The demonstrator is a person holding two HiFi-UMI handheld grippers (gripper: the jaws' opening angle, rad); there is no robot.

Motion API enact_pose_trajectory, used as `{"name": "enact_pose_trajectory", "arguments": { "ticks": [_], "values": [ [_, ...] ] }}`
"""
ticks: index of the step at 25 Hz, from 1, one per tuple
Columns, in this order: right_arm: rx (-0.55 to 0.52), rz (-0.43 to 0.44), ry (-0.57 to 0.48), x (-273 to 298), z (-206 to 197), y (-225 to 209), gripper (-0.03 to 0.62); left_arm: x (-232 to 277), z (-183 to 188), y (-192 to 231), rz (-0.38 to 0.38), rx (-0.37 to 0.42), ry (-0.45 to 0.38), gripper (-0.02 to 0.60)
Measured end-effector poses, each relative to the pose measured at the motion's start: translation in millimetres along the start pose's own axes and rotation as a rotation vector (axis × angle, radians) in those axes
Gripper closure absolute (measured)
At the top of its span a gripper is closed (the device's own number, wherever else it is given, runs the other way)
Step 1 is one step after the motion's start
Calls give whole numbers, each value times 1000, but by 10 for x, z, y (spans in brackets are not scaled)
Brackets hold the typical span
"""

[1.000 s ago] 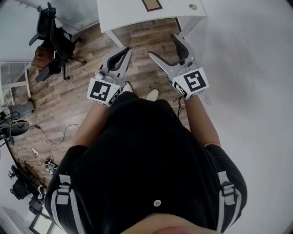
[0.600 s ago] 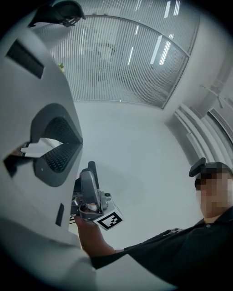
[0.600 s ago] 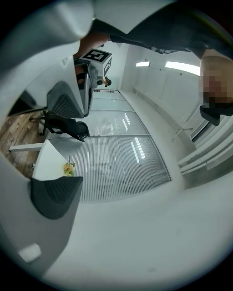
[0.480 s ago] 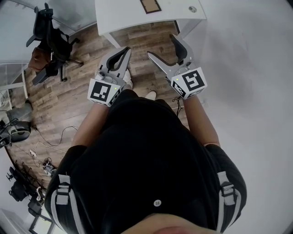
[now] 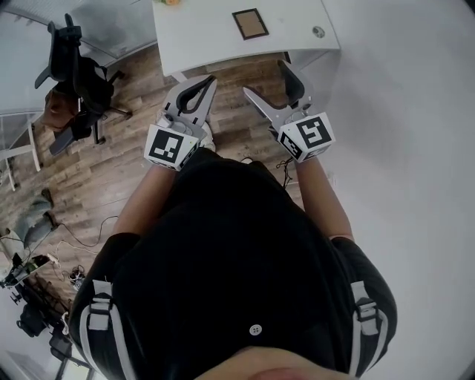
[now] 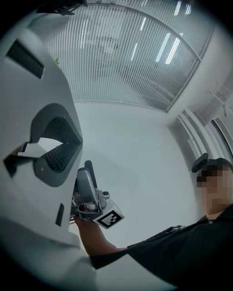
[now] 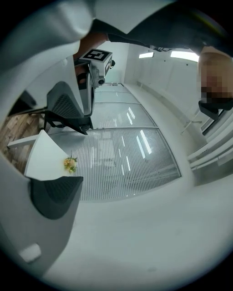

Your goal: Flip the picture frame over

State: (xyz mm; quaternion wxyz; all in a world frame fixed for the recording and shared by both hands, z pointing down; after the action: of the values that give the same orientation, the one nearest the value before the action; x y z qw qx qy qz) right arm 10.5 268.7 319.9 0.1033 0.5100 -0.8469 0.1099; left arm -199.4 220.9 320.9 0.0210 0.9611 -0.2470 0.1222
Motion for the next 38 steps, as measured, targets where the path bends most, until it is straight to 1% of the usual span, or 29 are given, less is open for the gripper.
{"name": "enact_pose_trajectory", "arguments": {
  "ticks": [7,11,13,15,18,22,24,26,28,30,34,38],
  "values": [
    [18,-37,38,710,122,-138,197,221,-22,777,-31,-2,18,577],
    [23,-68,58,1050,184,-169,197,324,-70,1139,-79,-13,-12,577],
    [29,-84,69,1199,210,-186,197,374,-124,1305,-98,-10,4,577],
    [36,-101,81,1320,223,-207,197,426,-131,1440,-122,-4,11,577],
    [50,-121,96,1464,229,-242,197,496,-112,1603,-149,-13,-8,577],
    [63,-129,110,1581,203,-340,197,600,-118,1699,-168,-26,-7,577],
    [66,-127,111,1632,198,-433,197,691,-164,1742,-168,-24,11,577],
    [69,-124,113,1681,203,-534,197,783,-190,1788,-161,-41,26,577],
    [75,-118,116,1728,197,-657,197,881,-184,1821,-152,-53,35,577],
    [83,-107,115,1780,178,-812,197,998,-150,1848,-138,-48,52,577],
    [86,-78,113,1882,165,-1191,197,1302,-77,1891,-105,-41,67,577],
    [84,-45,125,1975,192,-1648,197,1674,-15,1900,-69,-60,72,577]
  ]
}}
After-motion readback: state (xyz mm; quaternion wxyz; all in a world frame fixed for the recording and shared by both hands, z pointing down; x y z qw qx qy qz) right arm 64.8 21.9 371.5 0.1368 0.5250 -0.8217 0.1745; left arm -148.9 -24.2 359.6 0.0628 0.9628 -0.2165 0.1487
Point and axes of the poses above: the fingertips, and each gripper's own axes: x forward along the fingers, y to its left, z out of its top, the point moved 9 cm from there along -x, backward along the fingers, and after that the axes turned 12 degrees about y, right-handed, at the moved point
